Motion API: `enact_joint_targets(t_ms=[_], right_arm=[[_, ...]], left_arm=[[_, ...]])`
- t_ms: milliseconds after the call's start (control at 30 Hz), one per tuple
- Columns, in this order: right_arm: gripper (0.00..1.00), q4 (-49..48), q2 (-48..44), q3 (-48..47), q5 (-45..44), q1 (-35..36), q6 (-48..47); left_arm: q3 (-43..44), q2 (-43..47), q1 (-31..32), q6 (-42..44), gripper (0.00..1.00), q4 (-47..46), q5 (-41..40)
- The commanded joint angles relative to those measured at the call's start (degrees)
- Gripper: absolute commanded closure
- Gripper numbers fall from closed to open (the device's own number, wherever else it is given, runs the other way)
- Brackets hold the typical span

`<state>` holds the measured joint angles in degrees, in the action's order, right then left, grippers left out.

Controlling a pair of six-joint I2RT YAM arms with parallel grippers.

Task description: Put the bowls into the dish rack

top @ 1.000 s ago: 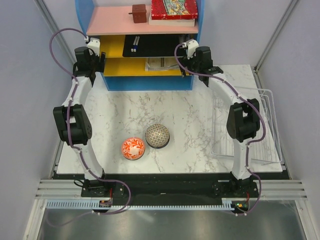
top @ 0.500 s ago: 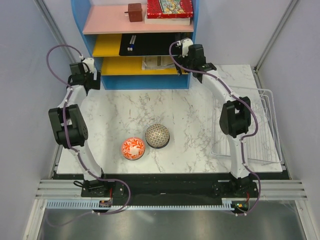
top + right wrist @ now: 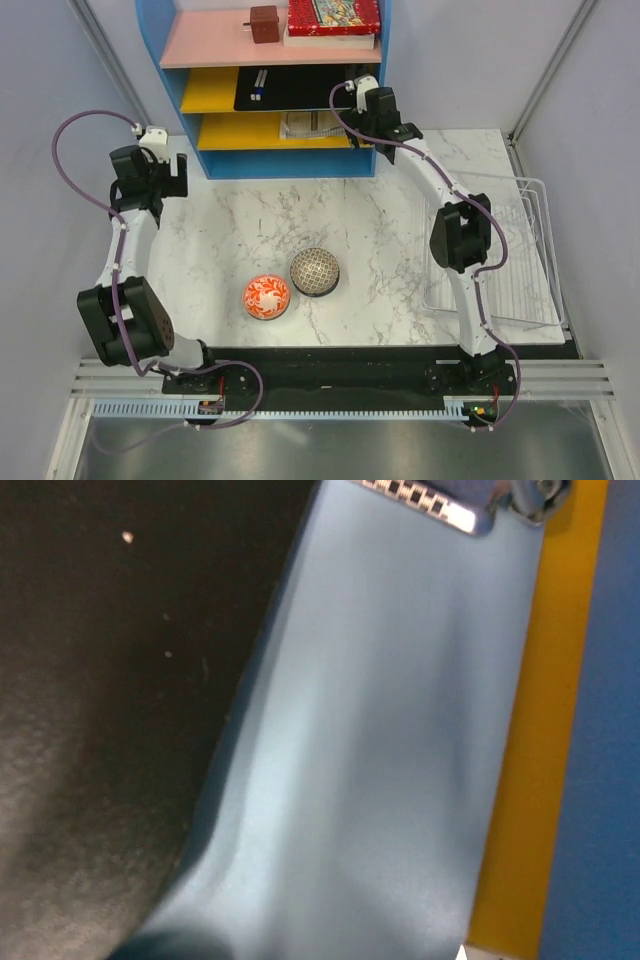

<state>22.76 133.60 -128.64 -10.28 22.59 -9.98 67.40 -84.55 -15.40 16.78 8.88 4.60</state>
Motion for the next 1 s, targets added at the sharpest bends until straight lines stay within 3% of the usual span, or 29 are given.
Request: enact_joint_targets(t_ms=[0, 200, 433, 667, 967], right_arm=[[0.02, -2.6, 4.6, -4.9, 13.3, 12.3, -8.1], [0.02, -1.6, 5.6, -5.0, 12.7, 14.8, -9.7], [0.02, -1.0, 0.5, 0.4, 10.6, 14.9, -9.9], [0.02, -6.0, -18.0, 25.1, 5.4, 13.9, -10.1], [0.03, -11.8, -36.4, 41.8, 2.6, 8.1, -4.2]], left_arm=[[-5.1, 6.1, -0.1, -2.3, 0.0, -0.4, 2.9], [-8.5, 12.0, -0.1, -2.6, 0.0, 0.9, 5.3], [-8.5, 12.4, 0.0, -2.6, 0.0, 1.7, 6.4], [-8.9, 12.7, 0.1, -3.2, 0.0, 2.0, 8.8], [-9.9, 13.5, 0.2, -4.4, 0.0, 1.9, 11.0]])
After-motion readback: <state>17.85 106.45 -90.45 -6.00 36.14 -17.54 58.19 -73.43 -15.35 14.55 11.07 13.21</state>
